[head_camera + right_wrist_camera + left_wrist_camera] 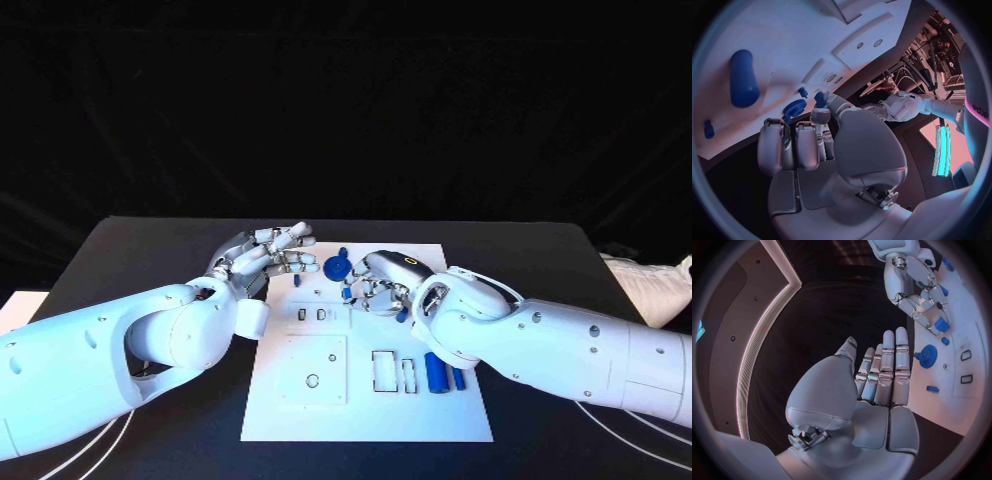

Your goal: Assemble the parts on the task board

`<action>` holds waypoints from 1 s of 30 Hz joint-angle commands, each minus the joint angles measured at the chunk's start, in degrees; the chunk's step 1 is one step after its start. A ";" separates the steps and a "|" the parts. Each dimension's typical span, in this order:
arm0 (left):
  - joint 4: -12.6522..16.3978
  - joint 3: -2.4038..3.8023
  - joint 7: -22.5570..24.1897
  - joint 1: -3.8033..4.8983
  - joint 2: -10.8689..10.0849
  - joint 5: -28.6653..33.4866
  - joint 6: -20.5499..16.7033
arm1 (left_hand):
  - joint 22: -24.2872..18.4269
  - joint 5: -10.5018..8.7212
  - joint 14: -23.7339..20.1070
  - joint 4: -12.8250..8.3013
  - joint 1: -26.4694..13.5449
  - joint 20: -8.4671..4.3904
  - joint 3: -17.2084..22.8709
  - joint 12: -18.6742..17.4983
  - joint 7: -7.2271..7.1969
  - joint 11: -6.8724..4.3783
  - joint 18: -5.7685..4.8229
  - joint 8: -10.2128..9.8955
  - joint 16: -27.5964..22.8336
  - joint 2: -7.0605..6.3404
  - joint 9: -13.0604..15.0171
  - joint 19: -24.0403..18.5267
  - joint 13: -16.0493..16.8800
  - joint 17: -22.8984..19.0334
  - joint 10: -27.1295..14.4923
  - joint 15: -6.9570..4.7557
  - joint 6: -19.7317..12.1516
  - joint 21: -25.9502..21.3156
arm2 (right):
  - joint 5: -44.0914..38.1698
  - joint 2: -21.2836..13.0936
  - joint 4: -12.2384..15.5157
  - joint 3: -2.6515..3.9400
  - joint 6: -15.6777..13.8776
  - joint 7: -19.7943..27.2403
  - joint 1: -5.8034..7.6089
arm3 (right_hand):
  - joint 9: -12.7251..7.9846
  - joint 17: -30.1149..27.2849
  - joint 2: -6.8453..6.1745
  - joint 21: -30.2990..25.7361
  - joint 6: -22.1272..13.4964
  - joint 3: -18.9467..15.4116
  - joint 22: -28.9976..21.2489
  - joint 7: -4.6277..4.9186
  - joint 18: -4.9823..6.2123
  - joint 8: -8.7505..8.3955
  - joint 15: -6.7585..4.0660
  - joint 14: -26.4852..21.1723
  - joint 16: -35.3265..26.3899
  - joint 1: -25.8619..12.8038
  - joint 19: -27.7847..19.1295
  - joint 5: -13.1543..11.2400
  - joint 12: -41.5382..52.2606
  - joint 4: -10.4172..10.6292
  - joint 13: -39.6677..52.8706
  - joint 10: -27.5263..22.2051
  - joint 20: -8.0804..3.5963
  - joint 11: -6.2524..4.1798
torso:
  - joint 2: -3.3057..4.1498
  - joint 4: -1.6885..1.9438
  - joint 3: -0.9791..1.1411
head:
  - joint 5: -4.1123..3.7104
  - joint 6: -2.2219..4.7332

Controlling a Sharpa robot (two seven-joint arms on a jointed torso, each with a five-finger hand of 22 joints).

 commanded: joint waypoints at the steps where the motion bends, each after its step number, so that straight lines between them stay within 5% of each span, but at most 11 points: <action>1: 0.19 0.03 1.20 0.02 0.16 0.91 0.45 | 0.07 0.25 -0.46 -0.23 -0.01 -0.05 -0.22 -0.36 0.43 0.13 0.58 -0.20 -0.31 0.37 0.00 -0.27 -0.06 0.06 -0.03 0.11 -0.08 0.35 | -4.46 0.87 -0.23 -0.05 0.93 -3.43 -0.60 | 0.61 1.59 0.17 -0.02 -0.03 0.25 -0.09 0.05 -0.70 0.17 -0.10 3.30 -0.32 -0.11 -0.27 0.32 -0.24 0.02 -0.05 -0.21 -0.24 -0.01 | 0.05 0.06 0.04 | 0.09 -0.23; 10: 0.21 0.03 1.06 0.02 0.23 0.94 0.61 | 0.07 0.25 -0.46 -0.24 -0.01 -0.05 -0.23 -0.36 0.43 0.13 0.58 -0.20 -0.31 0.37 0.00 -0.27 -0.06 0.07 -0.02 0.11 -0.08 0.36 | -6.08 2.48 -0.16 -0.09 1.57 -4.85 -1.32 | 0.63 1.51 -0.06 -0.03 -0.03 0.23 -0.10 0.08 -0.70 0.11 -0.08 3.28 -0.40 -0.31 -0.27 0.00 -0.30 -0.02 -0.07 -0.22 -0.22 0.02 | -0.04 -0.05 0.05 | 0.32 -0.78; 30: -0.74 0.03 0.69 0.01 0.71 0.94 1.16 | 0.08 0.27 -0.47 -0.33 0.05 -0.06 -0.22 -0.37 0.43 0.12 0.59 -0.21 -0.31 0.35 0.00 -0.28 -0.07 0.14 -0.02 0.10 -0.08 0.38 | -6.04 4.23 -0.83 -0.24 3.53 -6.77 -1.61 | 0.67 1.58 -0.45 -0.04 -0.03 0.10 -0.09 0.11 -0.70 -0.02 -0.04 3.31 -0.37 -0.88 -0.26 -0.65 -0.22 0.07 0.04 -0.08 -0.18 0.06 | 0.00 -0.07 0.05 | 0.42 -0.79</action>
